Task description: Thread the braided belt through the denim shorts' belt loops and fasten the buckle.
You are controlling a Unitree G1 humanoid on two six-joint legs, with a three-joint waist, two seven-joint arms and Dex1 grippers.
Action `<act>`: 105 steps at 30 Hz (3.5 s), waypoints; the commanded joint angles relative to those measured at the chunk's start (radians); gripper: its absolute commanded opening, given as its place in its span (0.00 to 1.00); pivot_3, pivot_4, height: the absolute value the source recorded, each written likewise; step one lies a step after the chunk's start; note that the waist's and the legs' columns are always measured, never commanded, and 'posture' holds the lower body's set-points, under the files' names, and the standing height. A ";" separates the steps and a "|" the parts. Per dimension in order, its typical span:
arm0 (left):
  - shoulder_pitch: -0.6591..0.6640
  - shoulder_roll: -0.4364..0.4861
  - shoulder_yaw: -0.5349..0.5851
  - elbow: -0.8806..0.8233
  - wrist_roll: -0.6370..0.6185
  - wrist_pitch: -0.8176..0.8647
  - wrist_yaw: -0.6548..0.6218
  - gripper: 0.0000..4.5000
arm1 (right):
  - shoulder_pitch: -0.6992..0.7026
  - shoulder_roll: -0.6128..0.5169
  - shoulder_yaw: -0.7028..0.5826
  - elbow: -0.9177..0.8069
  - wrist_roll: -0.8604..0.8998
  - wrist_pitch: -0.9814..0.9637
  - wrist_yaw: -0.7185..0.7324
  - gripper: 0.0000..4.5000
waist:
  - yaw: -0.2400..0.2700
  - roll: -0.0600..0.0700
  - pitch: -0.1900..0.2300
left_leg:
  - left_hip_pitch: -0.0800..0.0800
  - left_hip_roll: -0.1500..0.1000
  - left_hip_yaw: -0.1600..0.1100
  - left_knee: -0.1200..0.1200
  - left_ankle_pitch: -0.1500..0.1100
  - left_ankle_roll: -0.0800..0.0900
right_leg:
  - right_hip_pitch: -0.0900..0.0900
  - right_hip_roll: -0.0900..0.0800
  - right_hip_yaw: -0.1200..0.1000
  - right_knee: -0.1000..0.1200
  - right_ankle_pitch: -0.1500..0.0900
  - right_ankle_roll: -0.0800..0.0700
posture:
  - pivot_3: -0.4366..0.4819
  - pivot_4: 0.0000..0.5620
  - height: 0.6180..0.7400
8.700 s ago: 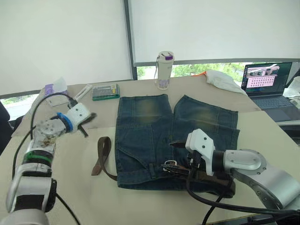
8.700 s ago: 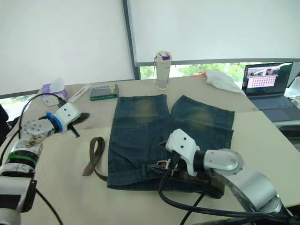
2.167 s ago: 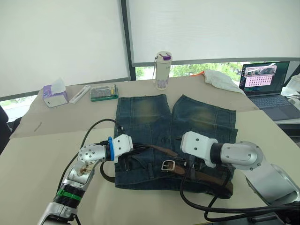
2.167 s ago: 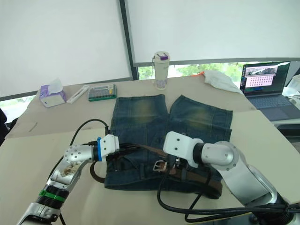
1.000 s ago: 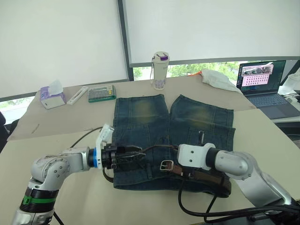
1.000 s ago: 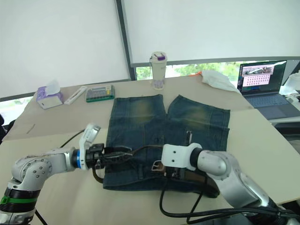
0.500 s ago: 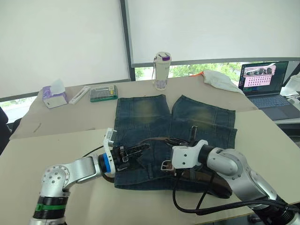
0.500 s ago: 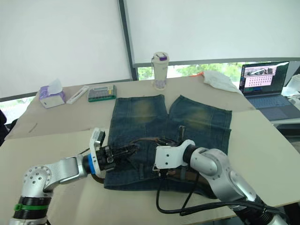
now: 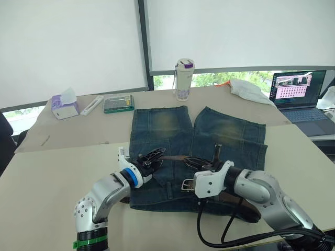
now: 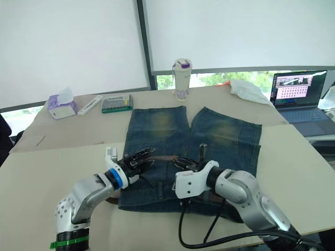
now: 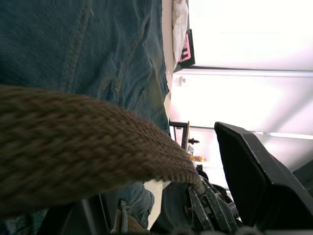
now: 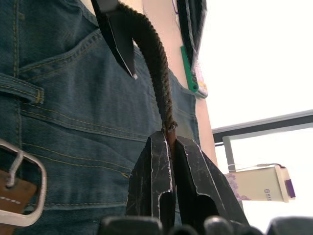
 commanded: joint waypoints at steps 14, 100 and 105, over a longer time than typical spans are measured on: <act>-0.028 0.027 0.041 0.040 -0.015 0.086 -0.027 0.05 | 0.015 0.007 -0.040 -0.053 -0.016 -0.081 0.032 0.00 | 0.000 0.000 0.000 | 0.000 0.000 0.000 0.000 0.000 0.000 | 0.000 0.000 0.000 0.000 0.000 0.000 | 0.48 0.27 1.00; 0.180 0.174 0.070 -0.004 -0.015 0.096 -0.099 0.00 | 0.019 0.152 0.097 0.032 -0.004 0.228 0.136 0.01 | 0.000 -0.001 0.002 | 0.001 0.001 -0.003 -0.004 0.000 -0.003 | 0.000 -0.001 -0.002 -0.002 0.000 -0.001 | 0.48 0.27 1.00; 0.192 0.154 0.049 0.008 -0.015 0.111 -0.072 0.00 | 0.020 0.146 0.103 0.020 -0.003 0.203 0.144 0.01 | 0.000 -0.001 0.002 | 0.001 0.001 -0.003 -0.006 0.000 -0.003 | 0.000 -0.001 -0.002 -0.005 0.000 -0.001 | 0.48 0.27 1.00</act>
